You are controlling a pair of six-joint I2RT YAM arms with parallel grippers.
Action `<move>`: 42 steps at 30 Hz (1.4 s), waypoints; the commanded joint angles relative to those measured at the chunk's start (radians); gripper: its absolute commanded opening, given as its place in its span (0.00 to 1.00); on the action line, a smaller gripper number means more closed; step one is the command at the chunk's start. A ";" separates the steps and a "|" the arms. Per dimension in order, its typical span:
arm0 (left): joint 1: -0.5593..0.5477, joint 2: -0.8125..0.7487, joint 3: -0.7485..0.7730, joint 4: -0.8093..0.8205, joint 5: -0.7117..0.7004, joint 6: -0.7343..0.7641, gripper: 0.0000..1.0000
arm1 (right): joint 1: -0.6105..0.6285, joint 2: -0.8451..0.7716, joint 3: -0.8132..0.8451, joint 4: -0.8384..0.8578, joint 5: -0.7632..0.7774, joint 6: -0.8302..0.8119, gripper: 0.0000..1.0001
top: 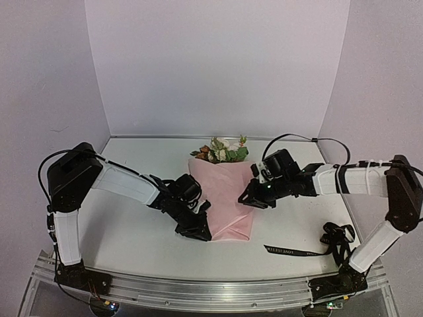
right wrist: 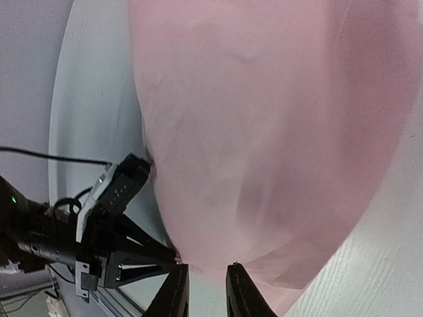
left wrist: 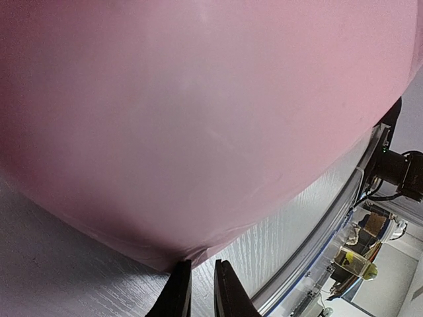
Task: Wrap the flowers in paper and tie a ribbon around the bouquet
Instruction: Press the fold line of the folded wrapping paper.
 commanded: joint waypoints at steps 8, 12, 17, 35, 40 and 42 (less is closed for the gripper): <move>-0.007 0.030 0.046 -0.076 -0.040 0.024 0.14 | 0.124 0.232 0.028 0.251 -0.043 0.173 0.12; -0.007 0.024 0.051 -0.082 -0.040 0.025 0.14 | 0.135 0.235 -0.007 0.274 -0.015 0.180 0.12; -0.008 0.020 0.057 -0.082 -0.038 0.025 0.14 | 0.152 0.225 -0.051 0.295 -0.003 0.185 0.12; 0.057 -0.029 0.045 0.054 0.026 -0.022 0.19 | 0.158 0.267 -0.097 0.333 0.017 0.194 0.12; 0.081 -0.001 0.038 0.121 0.061 -0.046 0.19 | 0.158 0.276 -0.096 0.333 0.014 0.197 0.12; 0.090 0.015 0.036 0.134 0.068 -0.054 0.19 | 0.158 0.275 -0.099 0.333 0.015 0.196 0.12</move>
